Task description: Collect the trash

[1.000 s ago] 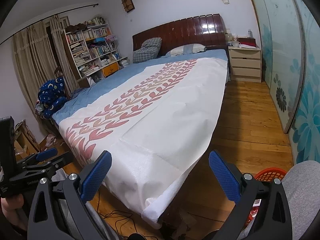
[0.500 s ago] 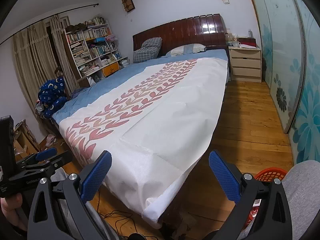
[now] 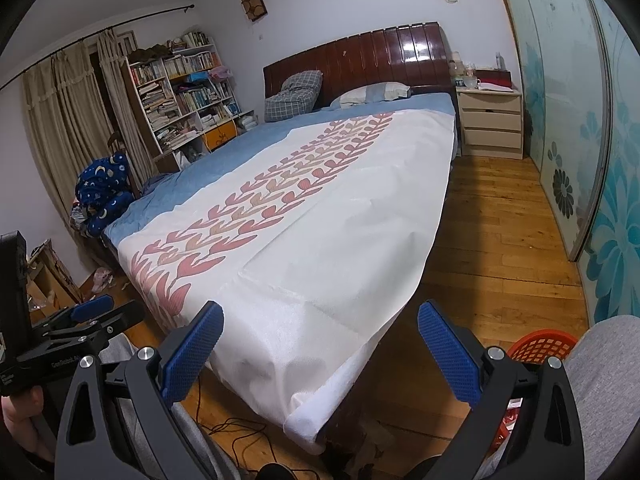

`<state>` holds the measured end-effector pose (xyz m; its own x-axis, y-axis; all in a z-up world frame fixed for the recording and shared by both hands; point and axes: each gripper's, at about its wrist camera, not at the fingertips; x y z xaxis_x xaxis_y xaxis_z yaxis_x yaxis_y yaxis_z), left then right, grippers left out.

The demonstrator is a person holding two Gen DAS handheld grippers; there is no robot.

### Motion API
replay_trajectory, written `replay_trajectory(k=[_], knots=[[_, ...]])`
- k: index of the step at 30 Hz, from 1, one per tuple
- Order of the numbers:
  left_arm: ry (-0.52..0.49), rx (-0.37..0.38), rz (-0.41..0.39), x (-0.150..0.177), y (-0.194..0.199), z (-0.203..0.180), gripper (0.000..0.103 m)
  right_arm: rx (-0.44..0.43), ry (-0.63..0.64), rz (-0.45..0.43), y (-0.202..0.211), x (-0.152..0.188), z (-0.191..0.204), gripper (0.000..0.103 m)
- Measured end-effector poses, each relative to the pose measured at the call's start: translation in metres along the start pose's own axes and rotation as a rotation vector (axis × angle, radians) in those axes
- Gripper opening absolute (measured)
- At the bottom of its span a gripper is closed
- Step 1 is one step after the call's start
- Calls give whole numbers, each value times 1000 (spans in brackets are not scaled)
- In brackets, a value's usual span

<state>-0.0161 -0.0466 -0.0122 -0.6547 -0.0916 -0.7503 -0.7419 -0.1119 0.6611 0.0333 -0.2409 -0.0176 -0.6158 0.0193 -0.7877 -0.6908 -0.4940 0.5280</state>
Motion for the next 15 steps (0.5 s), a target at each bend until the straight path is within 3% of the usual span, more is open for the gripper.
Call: replay_trajectory(k=[15], knots=[[1, -2, -16, -1, 1, 1, 97, 1, -3, 5, -2, 2, 0, 97]])
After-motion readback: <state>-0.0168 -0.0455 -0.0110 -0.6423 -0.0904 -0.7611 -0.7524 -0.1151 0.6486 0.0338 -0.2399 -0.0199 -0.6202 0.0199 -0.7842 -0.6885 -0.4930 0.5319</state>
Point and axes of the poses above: each gripper's, at about its wrist camera, not at the fingertips, and y roughly against the way its jaws point, z to its left, x to its underside, and after that the axes turned 7 degrees about -x, right-handed
